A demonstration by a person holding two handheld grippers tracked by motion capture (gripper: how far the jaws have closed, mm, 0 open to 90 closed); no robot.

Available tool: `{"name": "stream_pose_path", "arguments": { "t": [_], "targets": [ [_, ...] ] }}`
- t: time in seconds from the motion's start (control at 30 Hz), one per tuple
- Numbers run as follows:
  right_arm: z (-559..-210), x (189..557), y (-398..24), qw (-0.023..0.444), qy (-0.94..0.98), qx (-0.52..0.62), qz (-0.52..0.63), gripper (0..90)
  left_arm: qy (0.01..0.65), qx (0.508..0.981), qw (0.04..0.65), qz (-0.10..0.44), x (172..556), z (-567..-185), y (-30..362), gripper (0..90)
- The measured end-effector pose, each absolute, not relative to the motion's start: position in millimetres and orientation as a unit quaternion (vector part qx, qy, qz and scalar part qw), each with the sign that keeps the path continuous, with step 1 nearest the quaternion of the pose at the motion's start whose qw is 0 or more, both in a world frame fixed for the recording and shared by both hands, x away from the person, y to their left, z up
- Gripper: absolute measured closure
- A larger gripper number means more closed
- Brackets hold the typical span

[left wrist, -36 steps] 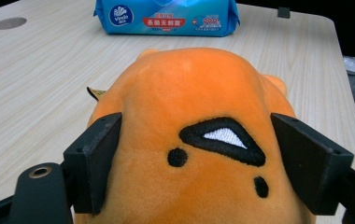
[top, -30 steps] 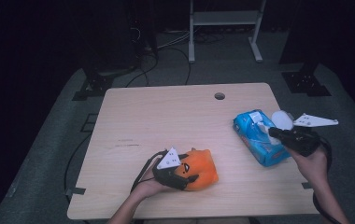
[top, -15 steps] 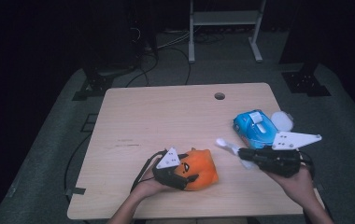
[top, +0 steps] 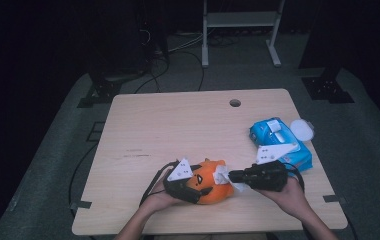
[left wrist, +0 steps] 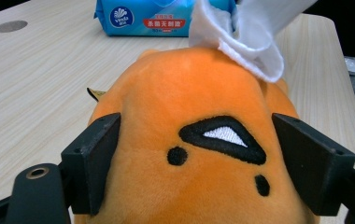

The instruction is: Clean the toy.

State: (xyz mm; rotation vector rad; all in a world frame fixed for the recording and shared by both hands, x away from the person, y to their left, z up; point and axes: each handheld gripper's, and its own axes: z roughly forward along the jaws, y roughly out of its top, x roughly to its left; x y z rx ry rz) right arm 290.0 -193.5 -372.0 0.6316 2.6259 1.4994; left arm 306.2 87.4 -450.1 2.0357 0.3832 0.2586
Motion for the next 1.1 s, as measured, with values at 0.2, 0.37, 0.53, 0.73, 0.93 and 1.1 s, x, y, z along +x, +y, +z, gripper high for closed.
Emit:
{"name": "stream_pose_path", "arguments": {
  "t": [0.2,0.37,0.53,0.73,0.93,1.1],
  "targets": [
    [-396,310,-182,0.025,0.855,0.214,0.472,82.9,0.161,0.842,0.503,0.105,307,-451,88,18.8],
    [-403,314,-176,0.042,0.856,0.21,0.47,75.4,0.159,0.845,0.5,0.104,307,-450,88,18.7],
    [-409,319,-170,0.04,0.863,0.201,0.462,67.0,0.15,0.85,0.494,0.106,306,-450,86,18.8],
    [-420,326,-165,0.021,0.865,0.203,0.458,60.9,0.137,0.857,0.485,0.109,305,-449,83,17.9],
    [-431,323,-163,0.024,0.86,0.205,0.466,63.5,0.132,0.871,0.461,0.112,307,-440,83,10.9],
    [-433,317,-161,0.044,0.859,0.212,0.464,68.2,0.125,0.873,0.458,0.116,301,-421,90,12.2]
  ]
}}
